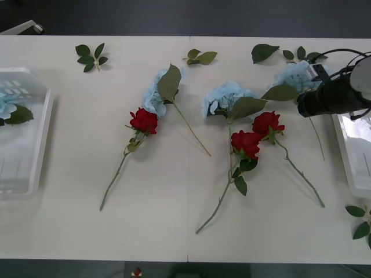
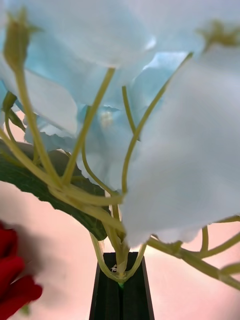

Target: Put the red flowers into the right box and the blue flowers into the left box

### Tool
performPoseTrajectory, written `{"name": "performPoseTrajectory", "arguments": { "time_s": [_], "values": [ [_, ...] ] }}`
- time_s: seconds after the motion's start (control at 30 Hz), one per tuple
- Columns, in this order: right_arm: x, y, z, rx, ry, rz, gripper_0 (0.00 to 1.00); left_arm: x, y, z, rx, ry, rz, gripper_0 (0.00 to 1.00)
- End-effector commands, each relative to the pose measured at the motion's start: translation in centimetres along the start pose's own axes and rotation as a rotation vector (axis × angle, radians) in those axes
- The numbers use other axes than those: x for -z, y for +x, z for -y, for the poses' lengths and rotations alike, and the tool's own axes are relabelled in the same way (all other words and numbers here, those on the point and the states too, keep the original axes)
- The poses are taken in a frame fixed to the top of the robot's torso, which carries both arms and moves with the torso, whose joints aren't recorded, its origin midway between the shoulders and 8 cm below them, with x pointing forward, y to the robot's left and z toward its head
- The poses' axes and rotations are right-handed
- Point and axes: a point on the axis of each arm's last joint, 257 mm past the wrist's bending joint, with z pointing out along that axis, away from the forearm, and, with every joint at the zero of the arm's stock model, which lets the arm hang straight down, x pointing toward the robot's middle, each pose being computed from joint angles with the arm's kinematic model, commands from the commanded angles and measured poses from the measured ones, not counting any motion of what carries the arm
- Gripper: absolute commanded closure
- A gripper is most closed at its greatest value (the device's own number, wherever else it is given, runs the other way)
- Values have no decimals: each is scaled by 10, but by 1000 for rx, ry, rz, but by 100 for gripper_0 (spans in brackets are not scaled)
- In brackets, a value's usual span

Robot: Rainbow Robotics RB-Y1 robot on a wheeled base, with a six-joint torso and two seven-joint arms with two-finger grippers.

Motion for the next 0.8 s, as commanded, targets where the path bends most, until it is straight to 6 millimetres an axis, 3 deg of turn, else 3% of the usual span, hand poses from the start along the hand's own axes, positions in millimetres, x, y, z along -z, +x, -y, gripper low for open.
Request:
{"name": "performPoseTrajectory", "arguments": {
  "time_s": [0.03, 0.27, 0.33, 0.37, 0.43, 0.57, 0.67, 0.8],
  "values": [
    [74, -69, 10, -27, -113, 159, 100, 48, -58, 23, 32, 87, 23, 8],
    [131, -113, -38, 18, -383, 348, 100, 80, -86, 83, 1, 250, 16, 6],
    [146, -131, -60, 59, -466, 441, 100, 86, -94, 110, -28, 307, 30, 0],
    [149, -136, -66, 63, -485, 462, 100, 87, -95, 116, -32, 320, 33, 0],
    [159, -153, -93, 94, -567, 548, 100, 88, -98, 146, -51, 391, 53, 0],
    [172, -166, -134, 152, -686, 636, 100, 85, -91, 198, -50, 533, 58, 0],
    [183, -166, -179, 173, -832, 670, 100, 86, -84, 239, -87, 659, 84, 0],
    [200, -167, -228, 182, -1009, 728, 100, 91, -61, 288, -138, 844, 127, 0]
  ]
}}
